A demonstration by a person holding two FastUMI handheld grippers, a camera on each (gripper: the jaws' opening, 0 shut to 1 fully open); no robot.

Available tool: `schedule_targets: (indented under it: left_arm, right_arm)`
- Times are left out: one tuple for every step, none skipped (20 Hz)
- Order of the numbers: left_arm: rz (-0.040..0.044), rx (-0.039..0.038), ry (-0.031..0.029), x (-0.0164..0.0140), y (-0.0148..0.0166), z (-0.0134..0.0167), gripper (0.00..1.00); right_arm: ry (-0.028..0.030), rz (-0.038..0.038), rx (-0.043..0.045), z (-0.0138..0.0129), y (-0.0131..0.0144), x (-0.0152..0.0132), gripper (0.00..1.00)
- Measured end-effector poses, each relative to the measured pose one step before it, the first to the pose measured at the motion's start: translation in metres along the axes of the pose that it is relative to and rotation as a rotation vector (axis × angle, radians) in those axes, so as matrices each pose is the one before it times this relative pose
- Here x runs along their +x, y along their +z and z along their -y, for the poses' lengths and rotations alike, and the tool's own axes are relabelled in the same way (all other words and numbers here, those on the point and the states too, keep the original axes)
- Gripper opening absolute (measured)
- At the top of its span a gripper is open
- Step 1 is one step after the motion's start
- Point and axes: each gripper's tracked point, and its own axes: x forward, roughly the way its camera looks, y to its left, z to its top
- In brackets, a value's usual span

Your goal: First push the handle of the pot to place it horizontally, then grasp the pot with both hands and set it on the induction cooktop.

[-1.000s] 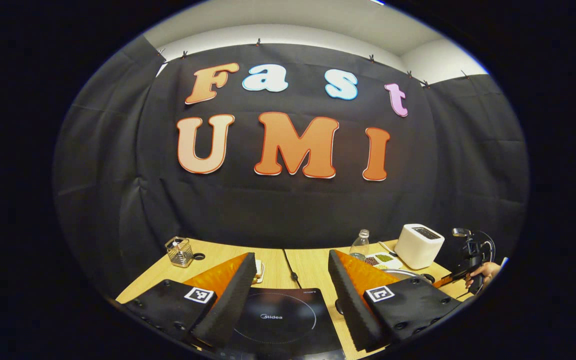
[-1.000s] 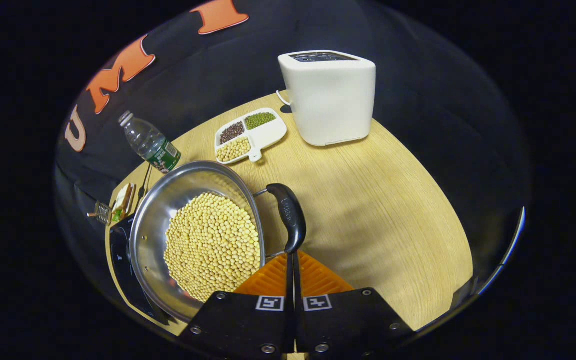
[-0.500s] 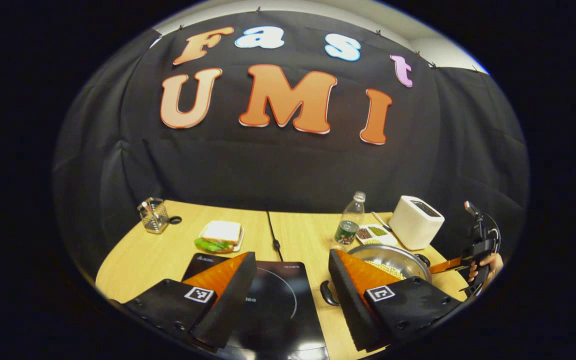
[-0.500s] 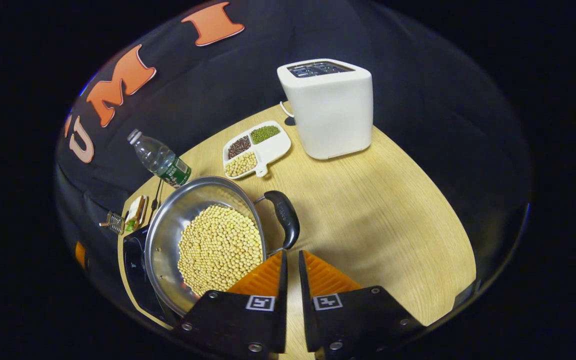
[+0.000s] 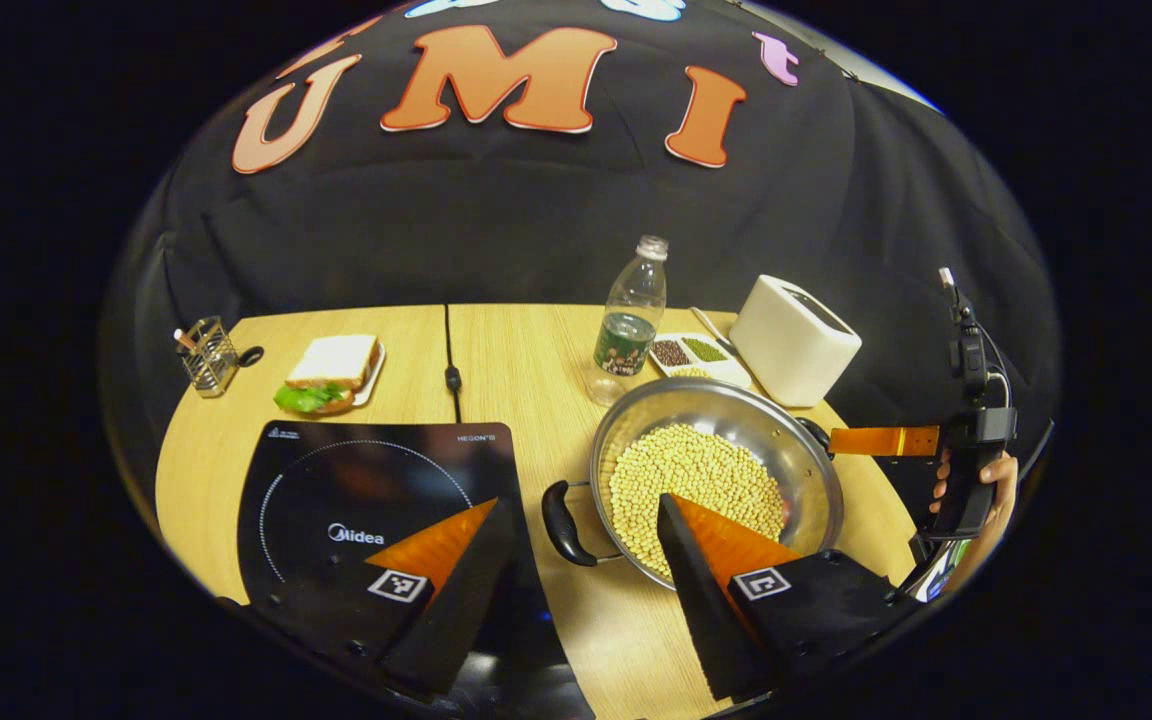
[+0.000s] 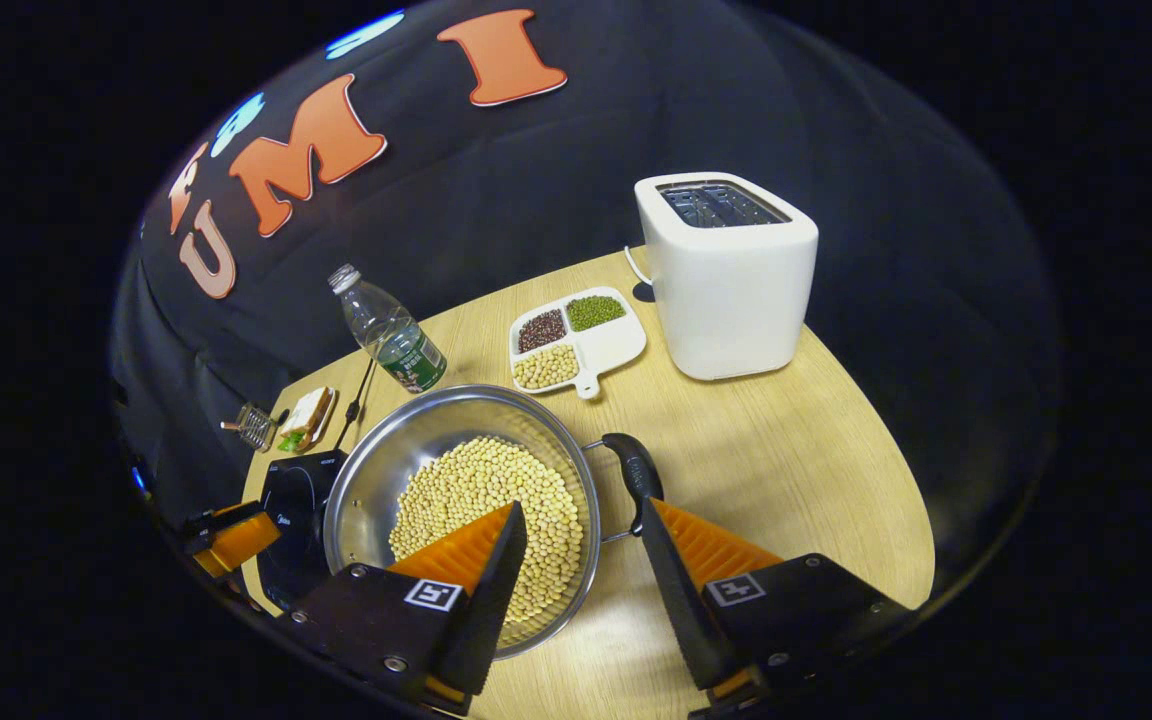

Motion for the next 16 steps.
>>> schedule_targets:
  left_arm:
    - [-0.02439, -0.0065, 0.0121, 0.01004, -0.00352, -0.00298, 0.95]
    - [-0.02298, -0.02092, 0.01522, 0.0121, -0.00409, -0.00231, 0.95]
    - [-0.04525, -0.02461, -0.00289, 0.00967, -0.00751, 0.00121, 0.93]
    - [-0.02301, -0.01896, -0.00455, 0.00538, -0.00463, 0.0019, 0.95]
    - [-0.02227, -0.00679, -0.01002, 0.00982, -0.00405, 0.00141, 0.92]
    - [-0.01051, -0.00683, 0.00034, 0.00643, -0.00262, 0.00096, 0.91]
    - [-0.00206, 0.00664, 0.00745, 0.00422, -0.00019, 0.0003, 0.91]
    - [0.00368, 0.01359, 0.01118, 0.00485, -0.00016, 0.001, 0.91]
    - [0.00208, 0.01483, 0.00711, 0.00462, 0.00085, 0.00028, 0.91]
    - [-0.00121, 0.00898, 0.00432, 0.00413, 0.00015, 0.00026, 0.91]
    - [0.00205, -0.00086, 0.00083, 0.00417, 0.00223, 0.00016, 0.91]
    - [0.00766, 0.00047, -0.00258, 0.00303, 0.00293, 0.00073, 0.91]
    - [0.01108, 0.00322, -0.00209, 0.00411, 0.0037, 0.00045, 0.89]
    - [0.0093, -0.00188, -0.00105, 0.00469, 0.00135, 0.00128, 0.91]
    - [0.00708, 0.00699, 0.00178, 0.00301, 0.00146, -0.00039, 0.89]
    - [0.00962, 0.00612, 0.00682, 0.00559, 0.00123, -0.00064, 0.89]
  right_arm:
    - [-0.00878, -0.00379, -0.00697, 0.00149, -0.00025, 0.00386, 0.75]
    - [-0.01343, -0.00407, -0.00353, 0.00236, -0.00131, 0.00215, 0.77]
    - [-0.00926, -0.00186, -0.00416, 0.00272, 0.00092, 0.00317, 0.78]
    - [-0.00971, -0.00244, -0.00208, 0.00284, -0.00007, 0.00232, 0.79]
    - [-0.00398, -0.00489, -0.00447, 0.00253, -0.00046, 0.00371, 0.79]
    - [-0.00292, -0.0029, 0.00005, 0.00177, -0.0004, 0.00153, 0.8]
    - [0.0008, -0.00134, -0.00304, 0.00088, 0.00027, 0.00293, 0.8]
    - [0.00056, -0.00106, -0.0026, 0.00025, -0.00013, 0.00115, 0.81]
    - [0.00037, -0.00247, -0.00271, 0.00075, 0.00063, 0.00195, 0.81]
    - [-0.00122, -0.00333, -0.00455, -0.00006, -0.00125, 0.00209, 0.81]
    - [-0.00368, -0.00313, -0.00734, -0.00033, -0.00104, 0.00324, 0.8]
    - [-0.00465, -0.00427, -0.00707, 0.00009, -0.00164, 0.00162, 0.81]
    - [-0.00568, -0.0033, -0.00695, 0.00091, -0.00111, 0.0019, 0.81]
    - [-0.00944, -0.00434, -0.00825, 0.0012, -0.00137, 0.0012, 0.81]
    - [-0.00972, -0.0015, -0.01021, 0.00123, -0.00064, 0.00316, 0.81]
    - [-0.00828, -0.00144, -0.01227, 0.00066, -0.00154, 0.00284, 0.81]
